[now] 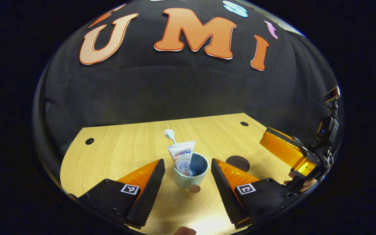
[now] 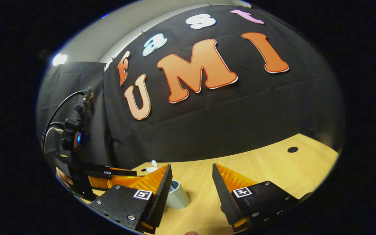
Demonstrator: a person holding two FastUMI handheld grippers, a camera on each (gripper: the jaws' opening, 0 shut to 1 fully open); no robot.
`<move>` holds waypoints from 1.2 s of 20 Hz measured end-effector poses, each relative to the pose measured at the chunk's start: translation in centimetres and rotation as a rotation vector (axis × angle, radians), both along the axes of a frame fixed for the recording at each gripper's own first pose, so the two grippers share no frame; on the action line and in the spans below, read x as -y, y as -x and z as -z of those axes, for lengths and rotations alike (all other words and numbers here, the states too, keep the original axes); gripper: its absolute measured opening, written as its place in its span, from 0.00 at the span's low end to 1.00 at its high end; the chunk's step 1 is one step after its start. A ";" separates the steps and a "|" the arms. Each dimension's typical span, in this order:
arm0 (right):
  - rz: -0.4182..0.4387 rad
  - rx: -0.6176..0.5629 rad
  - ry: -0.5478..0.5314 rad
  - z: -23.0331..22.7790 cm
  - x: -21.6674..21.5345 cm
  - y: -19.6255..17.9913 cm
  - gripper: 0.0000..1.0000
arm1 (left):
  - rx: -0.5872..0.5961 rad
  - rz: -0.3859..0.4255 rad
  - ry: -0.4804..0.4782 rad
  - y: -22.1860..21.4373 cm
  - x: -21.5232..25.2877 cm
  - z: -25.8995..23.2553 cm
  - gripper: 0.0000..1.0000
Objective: Put the toothbrush and toothpaste on the desktop into the cup, then pick up the cup and place it on the coaster on the desktop.
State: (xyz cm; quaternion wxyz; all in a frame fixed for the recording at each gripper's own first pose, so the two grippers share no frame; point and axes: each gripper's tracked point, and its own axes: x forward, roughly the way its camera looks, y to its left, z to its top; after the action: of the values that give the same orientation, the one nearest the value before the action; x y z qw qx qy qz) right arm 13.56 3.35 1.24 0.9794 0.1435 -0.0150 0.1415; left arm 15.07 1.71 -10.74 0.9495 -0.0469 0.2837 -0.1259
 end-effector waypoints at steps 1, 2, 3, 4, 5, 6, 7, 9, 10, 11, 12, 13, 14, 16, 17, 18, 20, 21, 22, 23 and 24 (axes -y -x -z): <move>0.016 0.003 0.020 0.1 1.0 0.6 0.79 | -0.029 0.004 -0.007 0.0 0.0 0.1 0.93; 0.028 0.003 0.035 0.2 1.9 1.2 0.81 | -0.058 0.007 -0.016 0.0 0.1 0.3 0.93; 0.036 0.003 0.049 0.4 2.7 1.7 0.83 | -0.088 0.015 -0.027 0.0 0.3 0.4 0.93; 0.045 -0.001 0.061 0.6 3.5 2.3 0.85 | -0.114 0.023 -0.036 0.0 0.4 0.6 0.93; 0.051 -0.005 0.071 0.8 4.2 2.7 0.86 | -0.142 0.031 -0.045 -0.1 0.5 0.8 0.93; 0.058 -0.010 0.082 1.0 4.8 3.2 0.87 | -0.168 0.039 -0.050 -0.1 0.7 1.2 0.93; 0.063 -0.015 0.094 1.3 5.5 3.6 0.88 | -0.199 0.036 -0.054 0.0 0.6 1.4 0.93; 0.070 -0.029 0.111 1.7 6.5 4.7 0.90 | -0.267 0.025 -0.069 0.3 0.8 2.1 0.93; 0.066 -0.032 0.117 1.7 6.8 5.5 0.90 | -0.296 0.019 -0.080 0.3 0.8 2.4 0.93; 0.063 -0.032 0.126 1.6 7.0 6.0 0.91 | -0.319 0.019 -0.090 0.2 0.8 2.7 0.93; 0.063 -0.027 0.137 1.5 7.2 6.6 0.91 | -0.346 0.015 -0.098 0.3 0.7 2.8 0.93; 0.065 -0.024 0.148 1.4 7.5 7.1 0.92 | -0.377 0.014 -0.097 0.4 0.7 3.1 0.93; 0.066 -0.022 0.158 1.4 7.8 7.6 0.92 | -0.410 0.009 -0.094 0.5 0.7 3.6 0.93; 0.062 -0.024 0.172 1.5 8.1 8.5 0.92 | -0.462 -0.004 -0.101 0.4 0.5 4.2 0.93; 0.060 -0.027 0.177 1.8 8.2 8.8 0.93 | -0.476 0.003 -0.112 0.3 0.7 4.5 0.93; 0.059 -0.032 0.181 2.1 8.3 9.0 0.93 | -0.494 0.012 -0.126 0.4 0.8 4.8 0.93; 0.064 -0.048 0.196 2.7 8.7 9.3 0.94 | -0.528 0.033 -0.143 0.5 1.1 5.2 0.93; 0.067 -0.051 0.202 2.9 8.9 9.7 0.94 | -0.549 0.042 -0.149 0.6 1.3 5.6 0.93; 0.068 -0.053 0.205 3.1 9.1 9.9 0.94 | -0.567 0.045 -0.151 0.5 1.4 5.9 0.93; 0.068 -0.057 0.207 3.2 9.2 10.0 0.95 | -0.590 0.048 -0.152 0.7 1.5 6.3 0.93; 0.069 -0.059 0.207 3.3 9.4 10.3 0.95 | -0.608 0.048 -0.156 0.7 1.6 6.6 0.93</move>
State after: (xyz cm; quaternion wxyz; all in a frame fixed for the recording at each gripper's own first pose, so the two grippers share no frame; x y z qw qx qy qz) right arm 3.25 -6.02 -2.06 0.9933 0.0450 0.0234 0.1043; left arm 14.40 0.15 -17.38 0.8185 -0.0027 0.5645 -0.1063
